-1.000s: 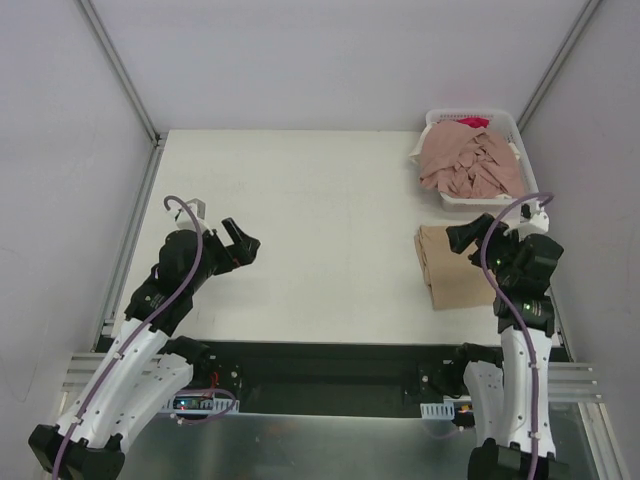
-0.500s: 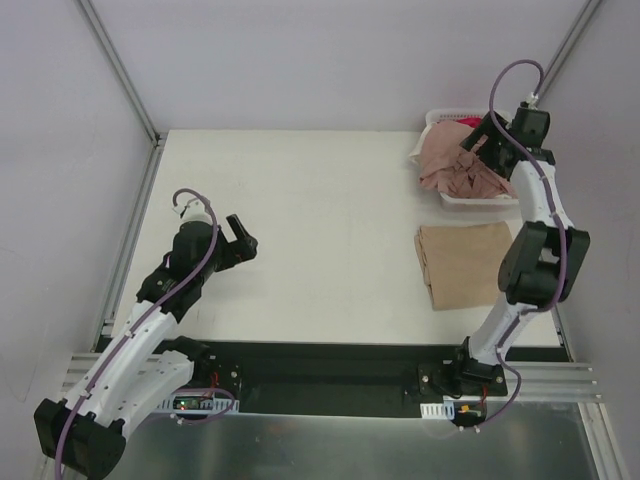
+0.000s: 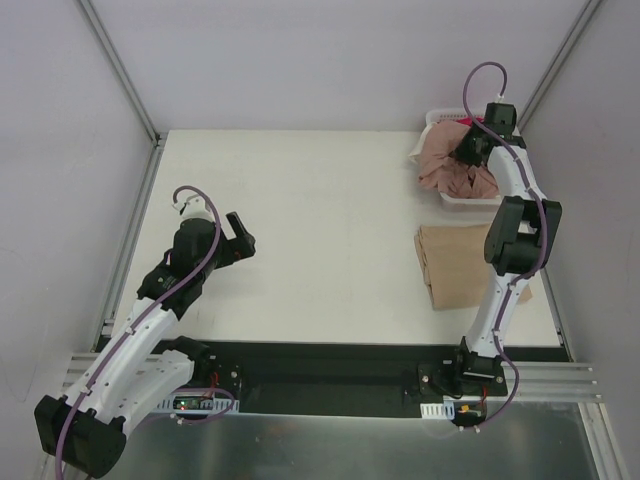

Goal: Fold and stack the t-shirts
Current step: Grab crumpled tshirt from bin with the right arm

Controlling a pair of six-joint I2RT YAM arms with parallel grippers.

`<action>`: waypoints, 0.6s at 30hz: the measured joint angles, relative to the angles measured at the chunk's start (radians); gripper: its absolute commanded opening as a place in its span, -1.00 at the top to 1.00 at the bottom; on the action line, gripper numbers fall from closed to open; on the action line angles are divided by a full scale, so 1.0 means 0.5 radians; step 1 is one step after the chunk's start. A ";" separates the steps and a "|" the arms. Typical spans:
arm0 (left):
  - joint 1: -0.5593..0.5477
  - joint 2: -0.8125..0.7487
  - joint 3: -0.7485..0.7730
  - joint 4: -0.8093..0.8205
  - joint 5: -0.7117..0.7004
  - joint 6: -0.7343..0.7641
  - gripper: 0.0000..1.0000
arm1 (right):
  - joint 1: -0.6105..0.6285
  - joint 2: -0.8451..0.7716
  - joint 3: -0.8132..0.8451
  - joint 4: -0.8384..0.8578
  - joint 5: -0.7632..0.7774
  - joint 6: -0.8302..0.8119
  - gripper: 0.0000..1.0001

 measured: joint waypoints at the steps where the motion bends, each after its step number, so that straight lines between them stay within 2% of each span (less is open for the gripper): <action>1: 0.000 -0.001 0.000 0.000 -0.001 0.000 -0.99 | 0.003 -0.002 0.004 0.000 0.004 -0.001 0.89; 3: 0.000 -0.009 0.000 -0.002 0.000 0.001 -0.99 | 0.006 -0.017 0.004 -0.008 0.012 -0.012 0.99; 6: 0.000 -0.051 0.000 -0.002 0.002 0.003 -0.99 | 0.011 -0.097 -0.019 -0.032 0.057 -0.056 0.99; 9: 0.000 -0.089 0.000 -0.002 0.018 0.002 -0.98 | 0.034 -0.323 -0.101 -0.082 0.117 -0.133 0.99; 18: 0.000 -0.188 -0.103 -0.002 0.150 -0.040 -0.99 | 0.304 -1.430 -0.257 -0.076 0.102 -0.417 0.99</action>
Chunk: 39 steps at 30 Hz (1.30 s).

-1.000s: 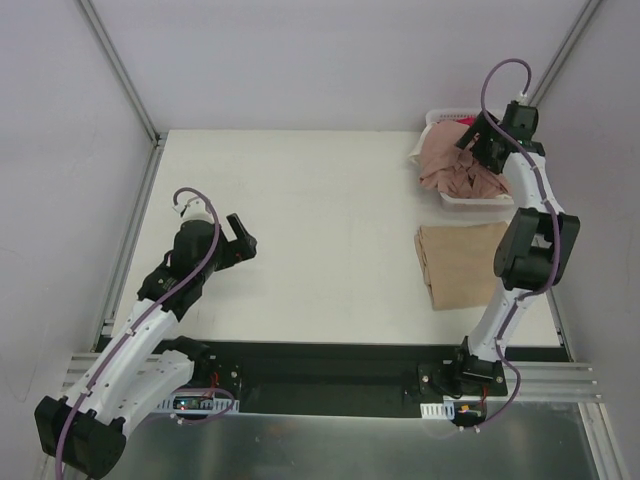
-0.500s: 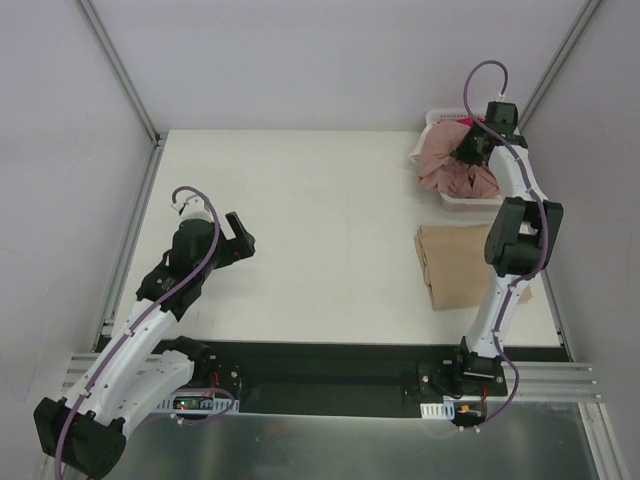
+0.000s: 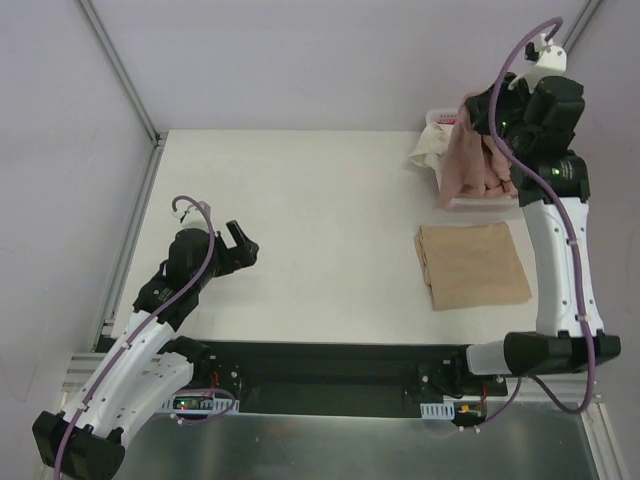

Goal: Fold and stack the t-shirts
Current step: Move the tshirt to the center of the board

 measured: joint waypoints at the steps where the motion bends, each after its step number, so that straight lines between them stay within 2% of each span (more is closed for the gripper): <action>1: 0.000 -0.005 -0.013 0.000 0.018 -0.008 -0.99 | 0.036 -0.072 0.018 -0.002 -0.034 -0.010 0.99; 5: 0.000 -0.039 -0.067 -0.002 0.071 -0.039 -0.98 | 0.234 -0.262 0.159 0.021 -0.241 -0.009 0.99; 8: 0.000 -0.062 -0.101 -0.008 0.105 -0.060 -0.99 | 0.428 -0.269 0.332 0.030 -0.462 0.076 0.99; 11: 0.000 -0.089 -0.111 -0.034 0.116 -0.078 -0.99 | 0.646 -0.188 0.540 0.074 -0.655 0.178 0.99; 17: 0.000 -0.208 -0.111 -0.137 0.091 -0.133 -0.99 | 1.113 0.178 1.074 0.269 -0.940 0.410 0.99; 22: 0.000 -0.276 -0.075 -0.340 -0.040 -0.240 -0.98 | 1.221 0.401 1.160 0.504 -1.055 0.607 0.99; 24: 0.000 -0.285 -0.034 -0.446 -0.126 -0.307 -0.99 | 1.220 0.411 1.075 0.542 -1.058 0.620 0.99; 29: 0.000 -0.287 0.036 -0.647 -0.325 -0.445 -0.98 | 1.062 0.114 0.192 0.632 -0.975 0.576 0.92; 32: 0.000 -0.270 0.038 -0.698 -0.394 -0.498 -0.99 | 0.772 -0.094 -0.359 0.579 -0.914 0.510 0.87; 34: 0.000 -0.227 0.040 -0.725 -0.437 -0.521 -0.99 | 0.566 -0.143 -0.616 0.515 -0.837 0.448 0.81; 36: 0.000 -0.156 0.047 -0.741 -0.475 -0.542 -0.99 | 0.358 -0.094 -0.792 0.401 -0.706 0.359 0.08; 38: 0.000 -0.055 0.072 -0.761 -0.491 -0.550 -0.99 | 0.227 0.028 -0.863 0.279 -0.568 0.282 -0.98; 39: 0.000 -0.005 0.089 -0.764 -0.494 -0.550 -0.98 | 0.181 0.124 -0.866 0.201 -0.480 0.204 -0.93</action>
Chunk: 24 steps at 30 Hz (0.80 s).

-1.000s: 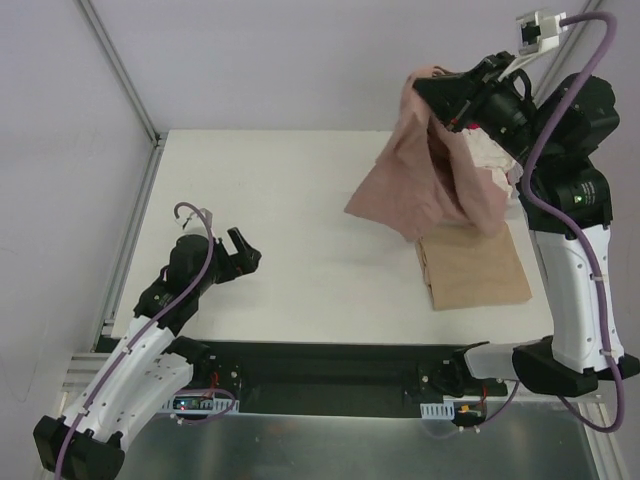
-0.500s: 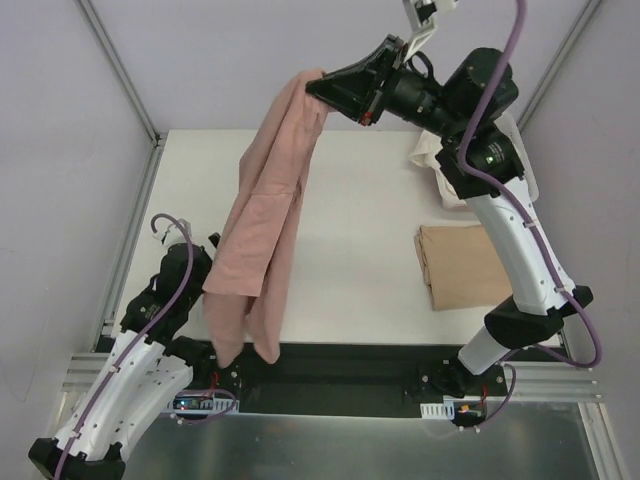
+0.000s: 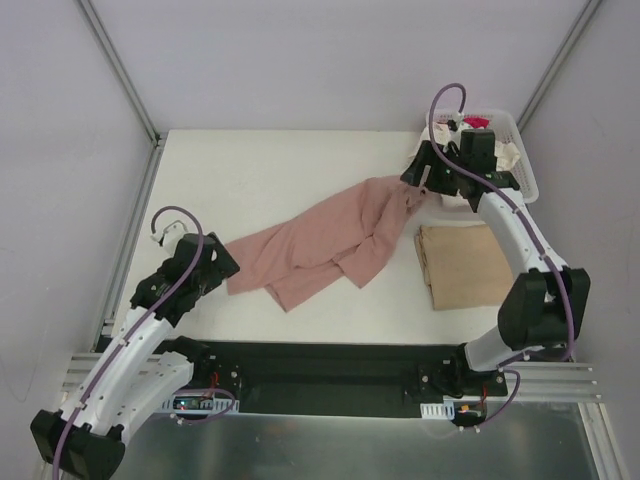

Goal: Fold and stack the t-shirts
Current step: Move the tshirt to the center of the board, then flatten out the tshirt

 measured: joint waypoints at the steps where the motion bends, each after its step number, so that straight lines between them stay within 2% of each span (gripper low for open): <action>1: 0.000 0.055 0.016 -0.002 0.001 0.000 -0.99 | -0.024 0.082 0.008 -0.060 0.066 -0.048 -0.93; 4: 0.000 0.187 0.040 0.002 0.017 0.000 -0.99 | -0.027 0.232 0.062 -0.243 0.217 -0.173 -0.93; 7: 0.000 0.281 0.036 0.000 0.053 -0.025 -0.99 | 0.005 0.212 0.066 -0.311 0.322 -0.216 -0.93; 11: 0.000 0.365 0.002 0.004 0.089 -0.089 -0.99 | 0.104 -0.031 -0.124 -0.238 0.463 -0.201 -0.94; 15: 0.045 0.495 -0.017 0.047 0.133 -0.114 -0.93 | 0.350 -0.290 -0.364 -0.232 0.623 -0.174 -0.93; 18: 0.175 0.645 -0.037 0.211 0.262 -0.108 -0.76 | 0.547 -0.355 -0.520 -0.233 0.687 -0.140 -0.93; 19: 0.211 0.704 -0.043 0.269 0.304 -0.104 -0.62 | 0.600 -0.355 -0.564 -0.240 0.700 -0.130 -0.93; 22: 0.297 0.911 -0.051 0.441 0.424 -0.098 -0.38 | 0.707 -0.343 -0.650 -0.310 0.734 -0.111 -0.93; 24: 0.342 1.053 -0.037 0.510 0.488 -0.094 -0.34 | 0.755 -0.340 -0.667 -0.346 0.769 -0.107 -0.93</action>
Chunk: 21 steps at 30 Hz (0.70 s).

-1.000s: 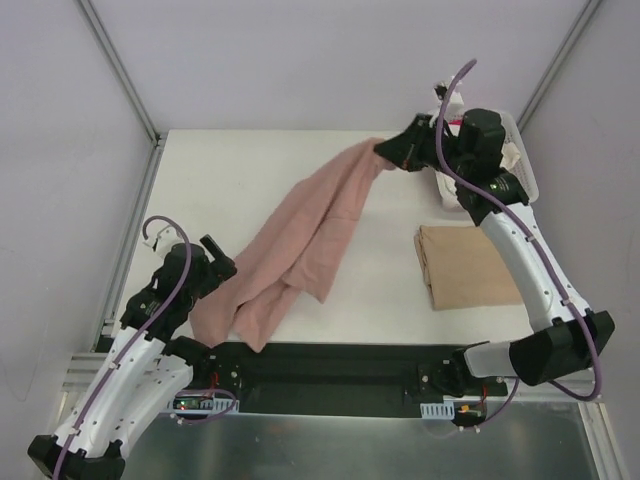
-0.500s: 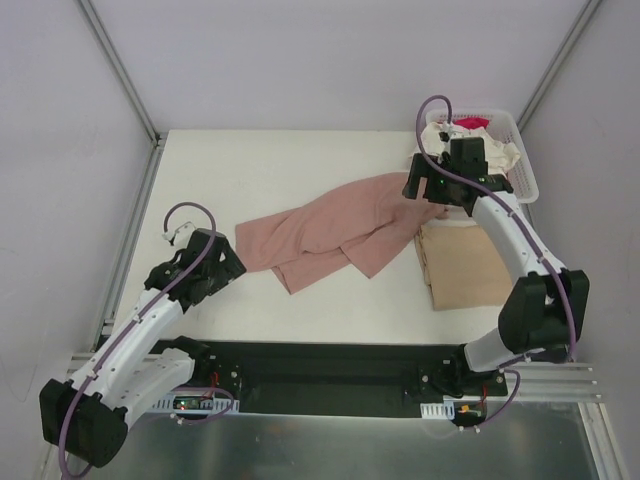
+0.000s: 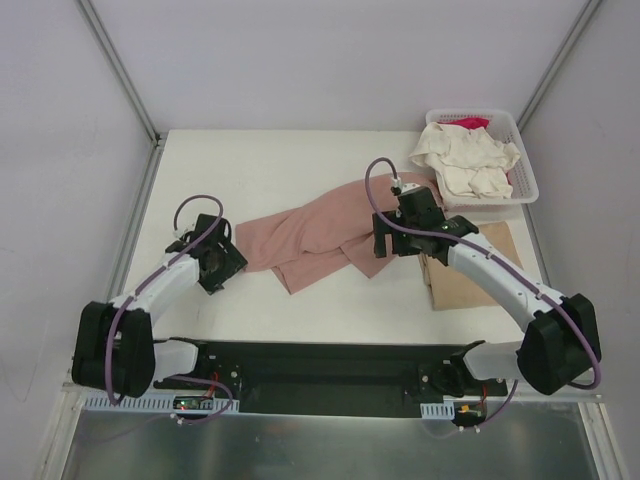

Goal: Fold and stack the t-shirts
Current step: Flatten out the tshirt

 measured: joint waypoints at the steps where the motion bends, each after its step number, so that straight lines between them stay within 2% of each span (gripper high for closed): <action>1: 0.014 0.076 0.014 0.025 0.024 0.004 -0.32 | 0.024 0.000 -0.006 -0.010 0.018 0.004 -0.93; 2: 0.027 0.142 0.028 0.048 0.054 0.008 -0.21 | 0.047 0.000 -0.014 -0.015 0.040 0.006 -0.93; 3: 0.036 0.201 0.043 0.069 0.067 0.010 -0.18 | 0.063 -0.002 -0.031 -0.014 0.053 0.011 -0.93; 8: 0.037 0.359 0.114 0.133 0.087 0.015 -0.11 | 0.113 -0.039 -0.143 -0.034 0.072 0.042 -0.93; 9: 0.037 0.391 0.140 0.135 0.087 0.017 0.00 | 0.120 -0.052 -0.159 -0.036 0.074 0.046 -0.93; 11: 0.037 0.439 0.177 0.149 0.095 0.023 0.09 | 0.140 -0.079 -0.180 -0.037 0.086 0.050 -0.93; 15: 0.037 0.506 0.214 0.181 0.105 0.044 0.42 | 0.187 -0.135 -0.211 -0.042 0.149 0.079 -0.93; 18: 0.037 0.533 0.225 0.207 0.108 0.056 1.00 | 0.220 -0.164 -0.230 -0.043 0.197 0.101 -0.93; 21: 0.037 0.555 0.232 0.245 0.131 0.065 1.00 | 0.259 -0.165 -0.231 -0.046 0.223 0.103 -0.93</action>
